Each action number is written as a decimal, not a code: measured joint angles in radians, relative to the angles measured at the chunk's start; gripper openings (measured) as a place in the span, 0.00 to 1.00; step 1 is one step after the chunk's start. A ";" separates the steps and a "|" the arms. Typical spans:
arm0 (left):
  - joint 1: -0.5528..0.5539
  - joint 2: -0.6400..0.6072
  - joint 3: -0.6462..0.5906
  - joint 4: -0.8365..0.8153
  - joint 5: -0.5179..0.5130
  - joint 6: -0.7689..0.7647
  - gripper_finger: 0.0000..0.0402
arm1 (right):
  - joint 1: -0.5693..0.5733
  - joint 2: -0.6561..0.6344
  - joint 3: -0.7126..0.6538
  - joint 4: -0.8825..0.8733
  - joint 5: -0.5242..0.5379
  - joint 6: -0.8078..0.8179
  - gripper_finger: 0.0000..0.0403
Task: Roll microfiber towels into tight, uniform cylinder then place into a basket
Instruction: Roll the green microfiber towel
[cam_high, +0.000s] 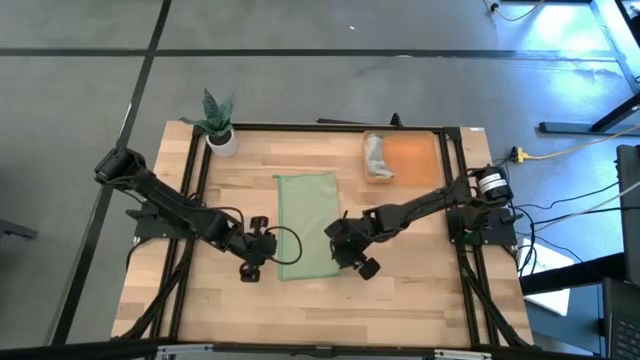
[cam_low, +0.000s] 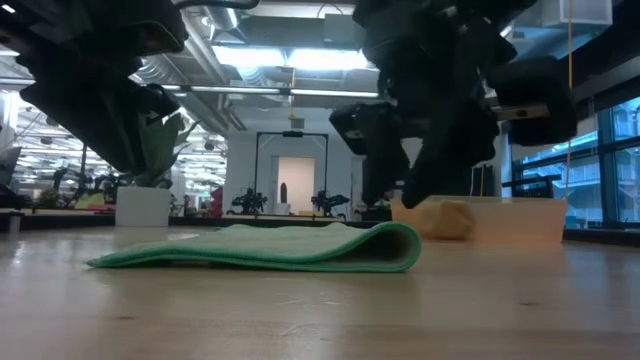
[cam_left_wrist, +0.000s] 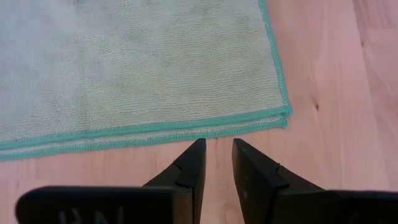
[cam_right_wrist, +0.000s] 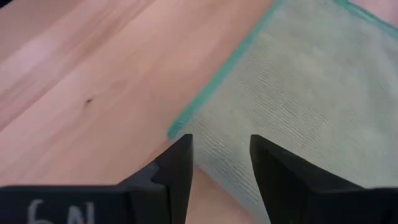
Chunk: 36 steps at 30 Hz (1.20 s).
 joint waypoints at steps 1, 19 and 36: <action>0.000 0.000 0.000 0.000 0.000 0.004 0.18 | 0.006 0.003 0.000 0.013 0.001 -0.024 0.40; 0.000 0.000 0.000 0.005 0.002 0.006 0.18 | 0.026 0.073 -0.043 0.073 0.018 -0.184 0.40; -0.064 0.000 0.000 0.017 0.003 0.050 0.18 | 0.026 0.113 -0.034 0.146 0.042 0.020 0.03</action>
